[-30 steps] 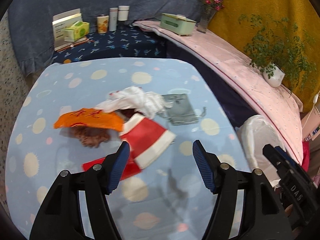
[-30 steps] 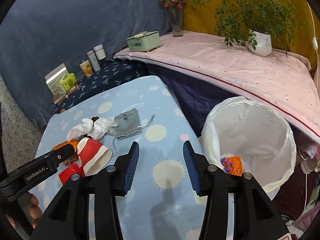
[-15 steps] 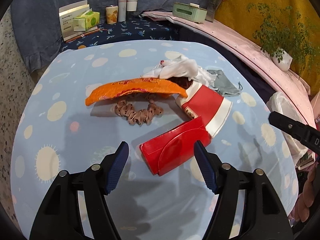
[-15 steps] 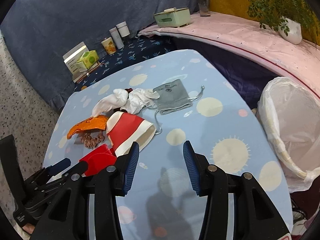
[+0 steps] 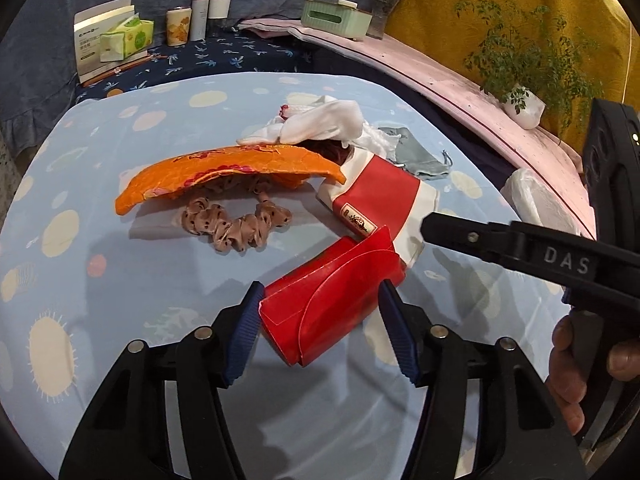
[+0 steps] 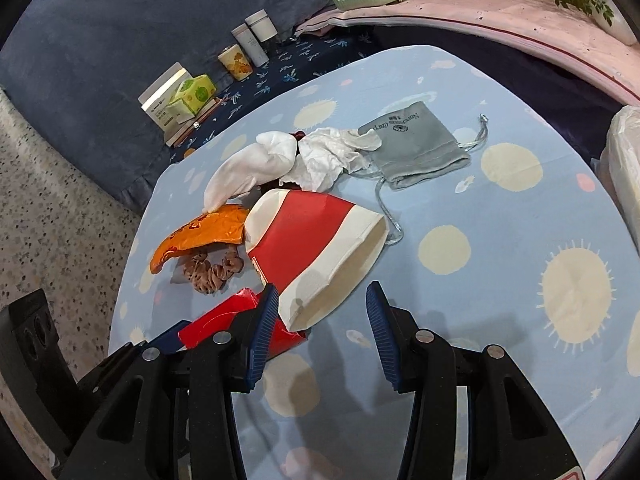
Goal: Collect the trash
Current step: 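Grasp the red packet with the left tool while the right tool grasps a paper cup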
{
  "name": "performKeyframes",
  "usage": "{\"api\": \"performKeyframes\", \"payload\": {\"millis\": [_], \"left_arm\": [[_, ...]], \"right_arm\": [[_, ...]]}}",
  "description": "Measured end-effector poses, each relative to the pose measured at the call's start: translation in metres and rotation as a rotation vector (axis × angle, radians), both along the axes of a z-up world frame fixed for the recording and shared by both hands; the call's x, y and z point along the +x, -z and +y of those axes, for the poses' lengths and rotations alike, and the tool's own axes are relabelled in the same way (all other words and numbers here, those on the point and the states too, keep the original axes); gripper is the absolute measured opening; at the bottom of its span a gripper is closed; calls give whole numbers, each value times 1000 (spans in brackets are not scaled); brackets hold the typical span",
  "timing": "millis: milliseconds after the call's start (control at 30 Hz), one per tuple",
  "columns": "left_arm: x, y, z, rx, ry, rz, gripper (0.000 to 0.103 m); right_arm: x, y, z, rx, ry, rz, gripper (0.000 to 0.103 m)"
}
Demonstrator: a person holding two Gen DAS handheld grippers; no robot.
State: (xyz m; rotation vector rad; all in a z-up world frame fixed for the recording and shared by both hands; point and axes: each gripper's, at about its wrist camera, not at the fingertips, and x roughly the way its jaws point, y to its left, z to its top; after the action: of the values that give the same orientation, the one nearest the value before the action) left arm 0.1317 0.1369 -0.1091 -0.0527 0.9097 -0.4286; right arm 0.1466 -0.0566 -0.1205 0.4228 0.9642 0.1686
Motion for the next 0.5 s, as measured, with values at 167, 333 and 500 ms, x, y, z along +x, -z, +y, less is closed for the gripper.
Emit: {"api": "performKeyframes", "payload": {"millis": [167, 333, 500], "left_arm": [[-1, 2, -3, -8, 15, 7, 31], [-5, 0, -5, -24, 23, 17, 15], [-13, -7, -12, -26, 24, 17, 2]], "right_arm": [[6, 6, 8, 20, -30, 12, 32], [8, 7, 14, 23, -49, 14, 10], [0, -7, 13, 17, -57, -29, 4]]}}
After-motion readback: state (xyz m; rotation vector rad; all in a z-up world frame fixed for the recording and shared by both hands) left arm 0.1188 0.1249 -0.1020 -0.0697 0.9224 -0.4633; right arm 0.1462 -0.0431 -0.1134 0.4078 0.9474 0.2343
